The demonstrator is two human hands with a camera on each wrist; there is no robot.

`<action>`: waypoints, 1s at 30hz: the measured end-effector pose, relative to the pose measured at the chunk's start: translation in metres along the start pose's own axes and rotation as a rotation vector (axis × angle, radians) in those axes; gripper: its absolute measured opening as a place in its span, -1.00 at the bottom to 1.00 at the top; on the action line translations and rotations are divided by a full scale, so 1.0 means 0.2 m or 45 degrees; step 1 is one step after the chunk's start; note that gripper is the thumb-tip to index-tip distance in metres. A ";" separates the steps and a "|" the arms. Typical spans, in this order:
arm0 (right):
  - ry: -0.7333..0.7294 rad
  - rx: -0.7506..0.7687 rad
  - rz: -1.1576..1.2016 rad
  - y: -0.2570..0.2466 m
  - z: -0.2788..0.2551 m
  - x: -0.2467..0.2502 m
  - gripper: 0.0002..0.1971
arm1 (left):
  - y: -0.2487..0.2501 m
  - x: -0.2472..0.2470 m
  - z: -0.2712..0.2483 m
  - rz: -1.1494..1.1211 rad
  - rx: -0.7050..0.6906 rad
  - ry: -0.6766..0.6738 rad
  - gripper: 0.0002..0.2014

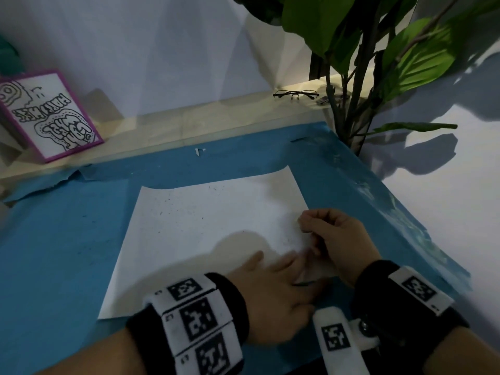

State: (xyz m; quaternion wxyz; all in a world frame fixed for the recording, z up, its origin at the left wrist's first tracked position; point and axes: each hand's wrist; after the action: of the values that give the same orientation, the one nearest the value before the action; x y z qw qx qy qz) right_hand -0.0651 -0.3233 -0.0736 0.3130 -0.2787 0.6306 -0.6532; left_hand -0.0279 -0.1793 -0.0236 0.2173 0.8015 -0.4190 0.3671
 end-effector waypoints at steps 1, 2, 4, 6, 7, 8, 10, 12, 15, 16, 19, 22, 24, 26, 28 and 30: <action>-0.007 -0.001 -0.001 0.00 0.00 0.00 -0.92 | -0.03 0.01 0.02 0.000 0.034 -0.012 -0.47; -0.016 -0.002 -0.007 -0.01 0.00 0.00 -0.94 | -0.09 0.03 0.05 0.015 0.162 0.021 -0.46; -0.031 -0.005 -0.052 -0.01 0.00 0.01 -0.95 | -0.21 0.10 0.10 0.053 0.531 0.114 -0.40; -0.042 -0.012 -0.098 -0.01 -0.01 0.01 -0.92 | -0.27 0.18 0.13 0.167 0.647 0.192 -0.28; -0.049 -0.014 -0.108 -0.01 -0.01 0.01 -0.93 | -0.27 0.20 0.15 0.168 0.536 0.221 -0.24; -0.062 -0.011 -0.125 -0.02 -0.02 0.00 -0.94 | -0.25 0.22 0.16 0.103 0.389 0.208 -0.20; -0.110 0.009 -0.241 -0.03 -0.02 -0.01 -0.96 | -0.23 0.22 0.19 -0.062 0.253 0.098 -0.12; -0.171 0.037 -0.443 -0.05 0.01 -0.01 -0.96 | -0.23 0.19 0.22 -0.079 0.269 0.008 -0.05; -0.245 0.088 -0.711 -0.09 0.07 -0.03 -0.95 | -0.25 0.15 0.24 -0.095 0.274 0.024 -0.01; -0.273 0.106 -0.774 -0.10 0.08 -0.04 -0.95 | -0.25 0.15 0.24 -0.113 0.276 0.037 -0.01; -0.476 0.130 -0.880 -0.14 0.07 -0.07 -0.85 | -0.25 0.14 0.25 -0.109 0.263 0.066 0.00; -0.566 0.080 -0.944 -0.18 0.11 -0.06 -0.92 | -0.26 0.14 0.26 -0.090 0.265 0.071 0.02; -0.540 0.095 -0.954 -0.20 0.14 -0.06 -0.92 | -0.26 0.13 0.27 -0.086 0.268 0.088 0.03; -0.607 0.111 -1.004 -0.19 0.12 -0.07 -0.92 | -0.27 0.12 0.28 -0.061 0.268 0.118 0.06; -0.705 0.028 -0.987 -0.19 0.10 -0.07 -0.92 | -0.27 0.11 0.29 -0.036 0.271 0.131 0.09; -0.676 -0.038 -0.916 -0.20 0.12 -0.05 -0.91 | -0.26 0.12 0.29 -0.029 0.273 0.120 0.08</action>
State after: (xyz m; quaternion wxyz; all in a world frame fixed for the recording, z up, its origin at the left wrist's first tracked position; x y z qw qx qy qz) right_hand -0.0430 -0.3303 -0.0328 0.2128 -0.6428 0.4008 -0.6172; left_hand 0.0482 -0.1995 -0.0439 0.1538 0.8068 -0.3573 0.4446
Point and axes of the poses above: each hand's wrist, its own z-axis towards the middle knuckle, its own x-axis out of the back of the hand, y = z × x, and after that the axes turned 14 degrees about x, right-handed
